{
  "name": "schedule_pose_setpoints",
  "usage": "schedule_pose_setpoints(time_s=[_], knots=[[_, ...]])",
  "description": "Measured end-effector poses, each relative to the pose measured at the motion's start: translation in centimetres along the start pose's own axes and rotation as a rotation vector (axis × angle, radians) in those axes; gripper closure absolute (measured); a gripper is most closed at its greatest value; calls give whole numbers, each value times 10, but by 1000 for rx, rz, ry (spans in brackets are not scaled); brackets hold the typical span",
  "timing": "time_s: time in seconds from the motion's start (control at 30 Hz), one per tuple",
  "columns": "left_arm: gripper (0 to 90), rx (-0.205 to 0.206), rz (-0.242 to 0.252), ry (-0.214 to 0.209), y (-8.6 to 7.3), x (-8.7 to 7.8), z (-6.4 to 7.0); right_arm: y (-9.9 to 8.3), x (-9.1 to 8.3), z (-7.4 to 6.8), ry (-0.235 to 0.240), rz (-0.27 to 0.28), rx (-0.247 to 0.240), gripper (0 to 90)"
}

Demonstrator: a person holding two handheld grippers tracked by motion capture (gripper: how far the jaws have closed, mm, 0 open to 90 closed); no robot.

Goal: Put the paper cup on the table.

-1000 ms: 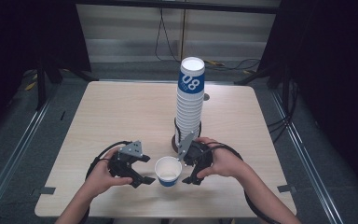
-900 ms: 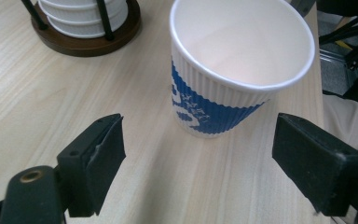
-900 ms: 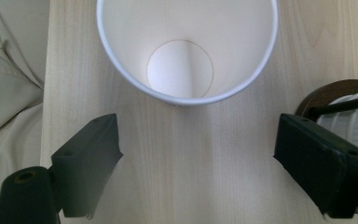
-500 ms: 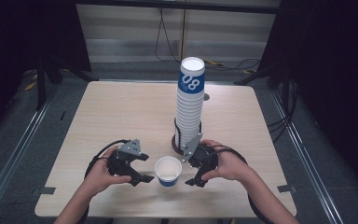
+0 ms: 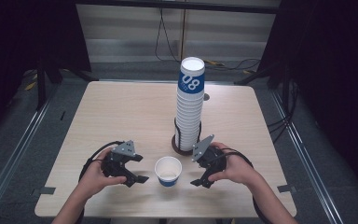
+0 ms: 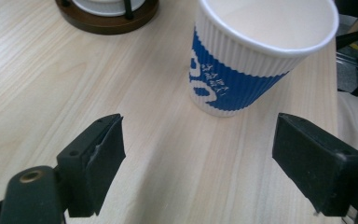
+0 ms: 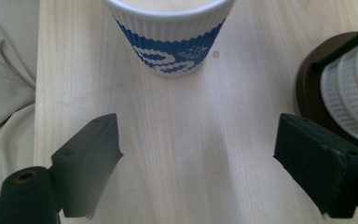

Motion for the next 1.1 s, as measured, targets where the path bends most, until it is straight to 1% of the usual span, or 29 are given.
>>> schedule_pose_setpoints(time_s=[0.03,0.07,0.13,0.2,0.23,0.27,0.37,0.4,0.43,0.47,0.5,0.57,0.63,0.67,0.7,0.77,0.8,0.83,0.87,0.9,0.93,0.97,1.0,1.03,1.1], knots=[[166,-7,4,5,-1,0,0,-2,0,0,1,5,13,136],[165,0,-8,11,-2,0,-1,-4,-1,1,-7,10,17,136],[166,-10,-6,17,-4,0,-2,-9,-2,1,-2,35,40,136],[165,-7,-18,19,-5,-1,-4,-14,-4,2,-13,44,56,136],[165,-9,-12,23,-6,-1,-4,-16,-4,3,-13,49,61,136],[165,-13,-13,23,-7,-1,-4,-19,-5,3,-20,57,82,136],[165,-9,-18,25,-8,-2,-5,-26,-6,5,-31,75,93,136],[165,-17,-16,32,-10,-3,-7,-29,-6,6,-38,77,106,136],[165,-17,-16,32,-10,-3,-7,-29,-6,6,-38,77,106,136],[165,-20,-13,30,-12,-3,-8,-34,-6,6,-40,88,125,135],[165,-20,-13,30,-12,-3,-8,-35,-6,6,-35,95,121,135],[165,-35,-11,34,-14,-4,-10,-39,-6,6,-44,90,135,136],[165,-32,-13,39,-15,-4,-11,-41,-6,6,-50,87,131,135],[165,-29,-17,39,-17,-4,-13,-44,-7,7,-54,90,137,135],[165,-38,-12,43,-18,-4,-13,-46,-7,7,-55,99,146,136],[165,-38,-27,51,-21,-5,-15,-48,-7,7,-58,104,160,136],[165,-37,-31,56,-22,-5,-16,-50,-7,8,-63,94,156,136],[166,-36,-35,57,-23,-5,-17,-51,-6,8,-62,98,157,135],[166,-39,-34,63,-24,-5,-17,-51,-7,8,-72,103,155,136],[166,-42,-28,64,-25,-5,-18,-52,-7,9,-71,112,158,136],[166,-44,-35,68,-25,-6,-19,-53,-8,9,-80,109,164,135],[166,-46,-31,66,-27,-5,-19,-54,-9,10,-84,113,174,135],[166,-40,-39,67,-28,-6,-20,-55,-9,11,-88,122,179,136],[166,-48,-33,67,-29,-6,-21,-56,-9,12,-105,123,184,136],[166,-47,-40,71,-31,-6,-22,-59,-9,14,-111,129,194,136]])
Point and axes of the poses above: each handheld gripper's, and its own axes: x roughly forward along the jaws, y roughly out of its top, z roughly to its right, the point moved 2 cm from there along x, roughly forward along the jaws, and after that the axes turned 7 degrees about x, right-handed, at the moved point
